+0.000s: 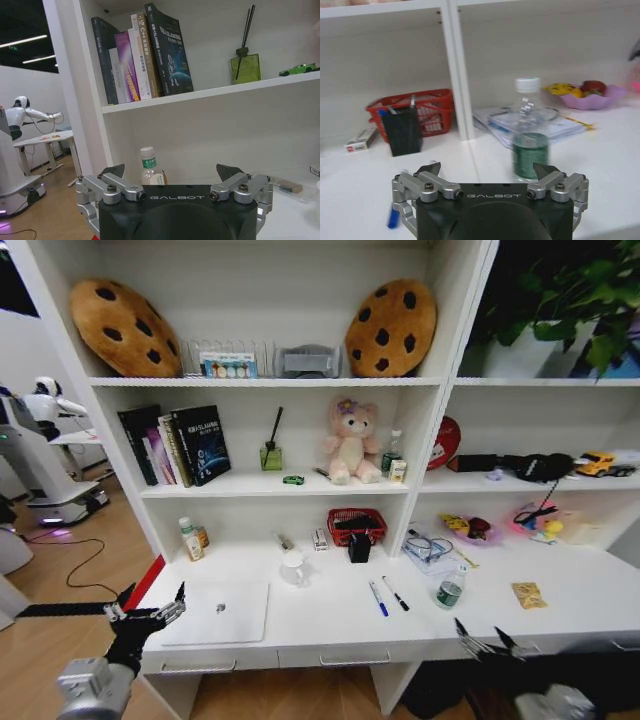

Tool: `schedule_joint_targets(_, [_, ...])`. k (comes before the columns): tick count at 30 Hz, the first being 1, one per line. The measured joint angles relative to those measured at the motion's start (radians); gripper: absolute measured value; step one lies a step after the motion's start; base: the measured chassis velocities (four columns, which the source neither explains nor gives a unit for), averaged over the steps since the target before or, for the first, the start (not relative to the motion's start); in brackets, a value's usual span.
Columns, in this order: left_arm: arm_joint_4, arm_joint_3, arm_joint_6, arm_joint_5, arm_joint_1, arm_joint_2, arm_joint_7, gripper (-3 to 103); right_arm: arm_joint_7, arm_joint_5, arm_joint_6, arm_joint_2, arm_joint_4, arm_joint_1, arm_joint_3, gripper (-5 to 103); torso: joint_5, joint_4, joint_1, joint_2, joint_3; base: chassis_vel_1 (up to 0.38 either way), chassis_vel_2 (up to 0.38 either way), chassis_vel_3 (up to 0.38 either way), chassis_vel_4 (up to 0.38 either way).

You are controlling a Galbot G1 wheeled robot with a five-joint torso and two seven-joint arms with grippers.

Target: Organize the objects on the table.

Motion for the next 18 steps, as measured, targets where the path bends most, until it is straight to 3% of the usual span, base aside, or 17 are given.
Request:
schedule_joint_targets(4, [0.000, 0.000, 0.000, 0.000, 0.000, 0.000, 0.000, 100, 0.044, -0.004, -0.051, -0.038, 0.007, 0.073, -0.083, 100, -0.0002, 0.0005, 0.000, 0.000, 0.000, 0.021, 0.066, -0.035, -0.046])
schedule_joint_targets(7, [0.000, 0.000, 0.000, 0.000, 0.000, 0.000, 0.000, 100, 0.136, 0.001, -0.131, -0.118, -0.028, 0.213, -0.235, 100, 0.0001, 0.0003, 0.000, 0.000, 0.000, 0.000, 0.000, 0.000, 0.000])
schedule_joint_targets(12, [0.000, 0.000, 0.000, 0.000, 0.000, 0.000, 0.000, 100, 0.186, 0.000, -0.153, -0.188, -0.145, 0.347, -0.377, 100, 0.0001, 0.0000, 0.000, 0.000, 0.000, 0.000, 0.000, 0.000, 0.000])
schedule_joint_targets(18, [0.000, 0.000, 0.000, 0.000, 0.000, 0.000, 0.000, 100, 0.194, 0.004, -0.153, -0.175, -0.251, 0.488, -0.486, 100, 0.0001, 0.0001, 0.000, 0.000, 0.000, 0.000, 0.000, 0.000, 0.000])
